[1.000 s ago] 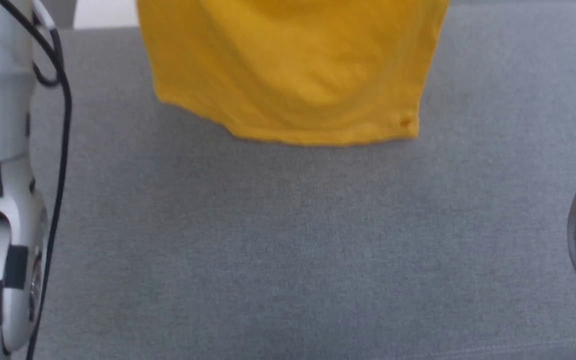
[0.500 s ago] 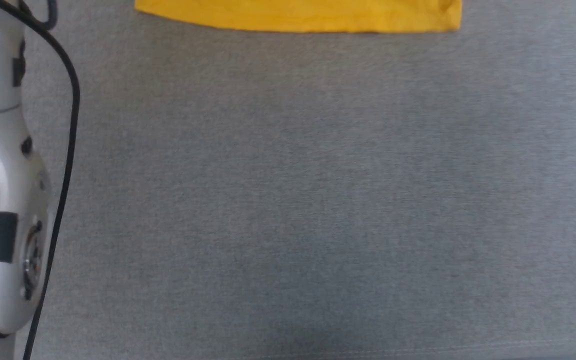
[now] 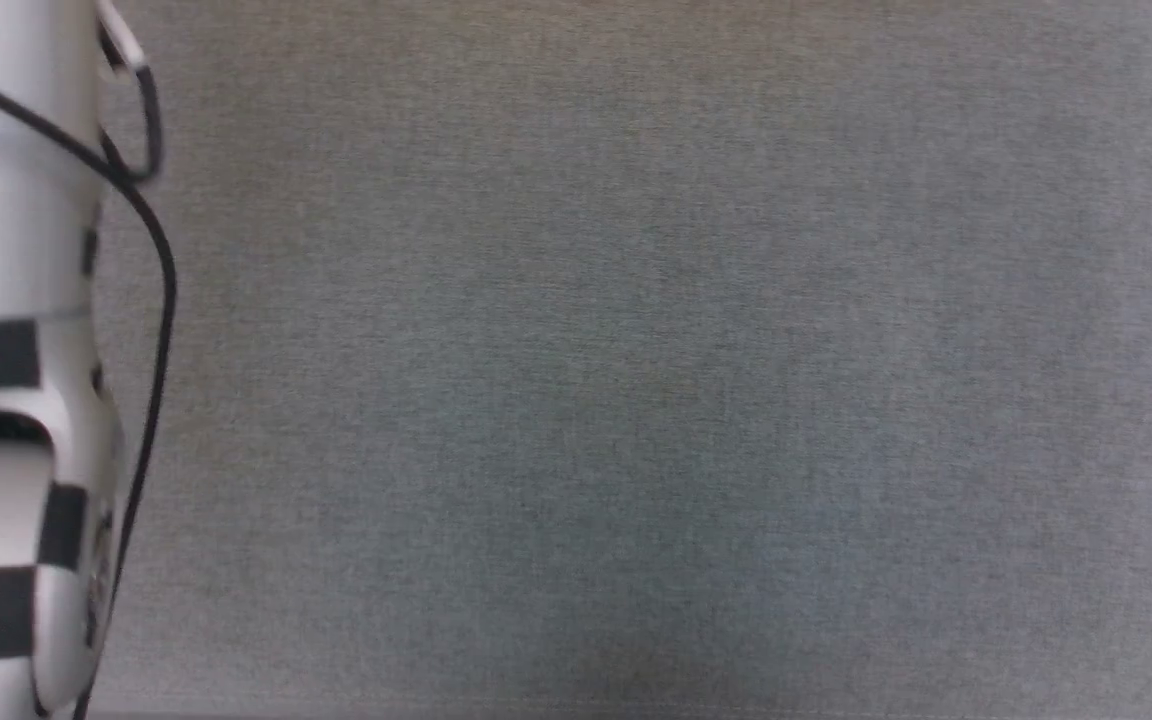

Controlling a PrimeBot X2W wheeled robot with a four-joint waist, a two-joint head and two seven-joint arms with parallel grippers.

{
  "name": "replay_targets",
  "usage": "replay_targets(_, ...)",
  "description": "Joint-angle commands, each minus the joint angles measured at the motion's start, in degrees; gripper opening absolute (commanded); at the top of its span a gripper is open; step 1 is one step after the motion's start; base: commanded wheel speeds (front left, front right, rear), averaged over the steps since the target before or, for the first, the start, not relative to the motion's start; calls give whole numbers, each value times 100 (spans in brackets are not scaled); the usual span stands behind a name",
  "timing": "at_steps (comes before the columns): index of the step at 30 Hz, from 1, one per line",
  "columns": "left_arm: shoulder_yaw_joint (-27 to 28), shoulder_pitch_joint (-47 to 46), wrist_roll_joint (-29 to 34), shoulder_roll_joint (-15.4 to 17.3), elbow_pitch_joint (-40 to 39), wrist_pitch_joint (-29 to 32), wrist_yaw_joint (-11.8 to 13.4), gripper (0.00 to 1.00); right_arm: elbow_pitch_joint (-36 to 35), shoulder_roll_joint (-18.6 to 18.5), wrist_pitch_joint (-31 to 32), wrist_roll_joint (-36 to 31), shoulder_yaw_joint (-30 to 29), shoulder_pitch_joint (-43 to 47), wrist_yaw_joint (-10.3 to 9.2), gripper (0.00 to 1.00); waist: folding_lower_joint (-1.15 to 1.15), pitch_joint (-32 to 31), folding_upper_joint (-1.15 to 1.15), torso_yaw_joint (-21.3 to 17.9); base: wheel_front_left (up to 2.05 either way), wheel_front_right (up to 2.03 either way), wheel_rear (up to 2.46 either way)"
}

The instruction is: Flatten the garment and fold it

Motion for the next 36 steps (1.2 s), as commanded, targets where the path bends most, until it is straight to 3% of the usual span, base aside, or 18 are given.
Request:
replay_targets(1,-33,197,-80,63,-93,65,-46,0,45,-5,-45,185,69,162,-9,0,-1,-60,0,50,0,0,0)
replay_targets(10,56,1685,-589,247,-821,571,-1,0,-36,-54,274,2088,887,1311,-9,0,-1,-373,0,33,0,0,0)
replay_targets(14,26,2461,-713,269,-1309,640,19,0,-579,-252,525,2889,1229,2046,-9,0,-1,-571,0,39,0,0,0)
replay_targets(15,-42,3147,-810,244,-1761,704,57,0,-1159,-440,730,3435,1368,2703,-9,0,-1,-763,0,48,0,0,0)
replay_targets(16,-51,3342,-838,239,-1888,710,77,0,-1340,-493,782,3572,1364,2900,-9,0,-1,-821,0,54,0,0,0)
replay_targets(23,10,4922,-1064,188,-2652,627,369,0,-2581,-634,1147,4324,845,4690,-9,0,-1,-1377,0,49,0,0,0)
replay_targets(31,137,6526,-1367,274,-3010,684,609,0,-3634,-260,1579,4587,184,6479,-9,0,-1,-1959,0,-19,0,0,0)
replay_targets(36,98,7876,-1774,343,-3322,975,642,0,-4407,30,2228,4779,-314,7786,-9,0,-1,-2387,0,9,0,0,0)
